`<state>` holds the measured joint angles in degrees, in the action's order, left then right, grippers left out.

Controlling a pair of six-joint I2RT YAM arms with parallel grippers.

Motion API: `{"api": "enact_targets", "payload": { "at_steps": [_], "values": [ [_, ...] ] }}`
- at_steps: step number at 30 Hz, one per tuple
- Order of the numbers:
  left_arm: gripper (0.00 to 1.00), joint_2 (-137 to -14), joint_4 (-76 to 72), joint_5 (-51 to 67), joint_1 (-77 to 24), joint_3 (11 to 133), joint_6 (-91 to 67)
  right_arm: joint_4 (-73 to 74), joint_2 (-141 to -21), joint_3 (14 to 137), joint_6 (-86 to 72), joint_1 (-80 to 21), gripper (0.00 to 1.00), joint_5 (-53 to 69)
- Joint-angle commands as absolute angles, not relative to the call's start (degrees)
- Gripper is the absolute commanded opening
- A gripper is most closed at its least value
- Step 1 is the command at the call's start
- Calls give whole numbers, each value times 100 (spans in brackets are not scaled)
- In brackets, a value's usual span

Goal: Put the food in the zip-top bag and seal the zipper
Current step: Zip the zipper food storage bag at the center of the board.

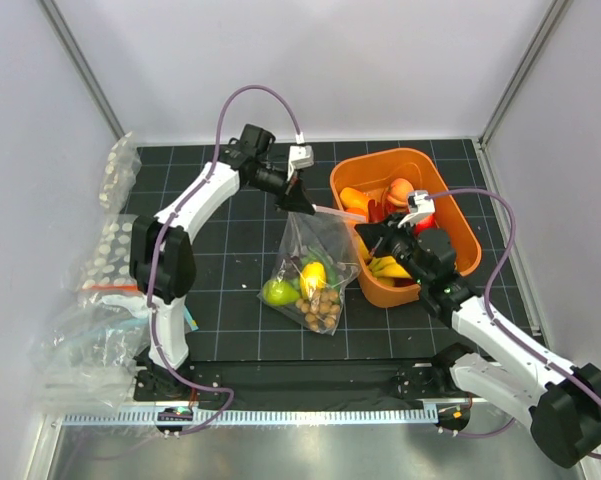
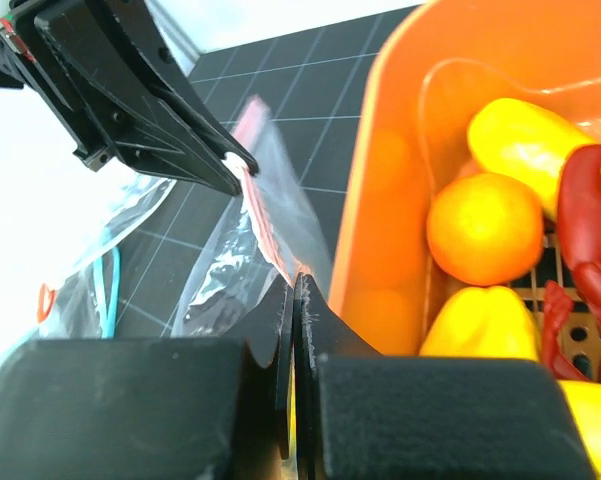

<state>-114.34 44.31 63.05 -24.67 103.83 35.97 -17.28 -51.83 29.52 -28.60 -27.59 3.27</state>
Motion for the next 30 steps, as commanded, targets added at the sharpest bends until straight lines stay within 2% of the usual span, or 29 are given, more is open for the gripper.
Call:
{"api": "enact_targets", "payload": {
  "at_steps": [1,10,16,19,25,30],
  "values": [
    [0,-11636,4175,6311,-2031,10626,3437,-1846,-5045,2971,-3032,-2681,1,-193],
    [0,-11962,4140,6144,-1679,10714,3296,-1827,-5150,3041,-3050,-2672,1,-264],
    [0,-11839,4535,5109,-1530,10503,3437,-1907,-5790,3444,-3006,-2663,1,-123],
    [0,-11734,4641,4966,-1310,10398,3270,-1837,-6160,3743,-2944,-2663,1,-123],
    [0,-11435,3948,3949,-1081,9941,2479,-1688,-6792,4271,-2821,-2663,1,-316],
    [0,-11408,3885,3657,-1028,9844,2146,-1854,-7241,4446,-2953,-2497,1,-387]
  ]
}}
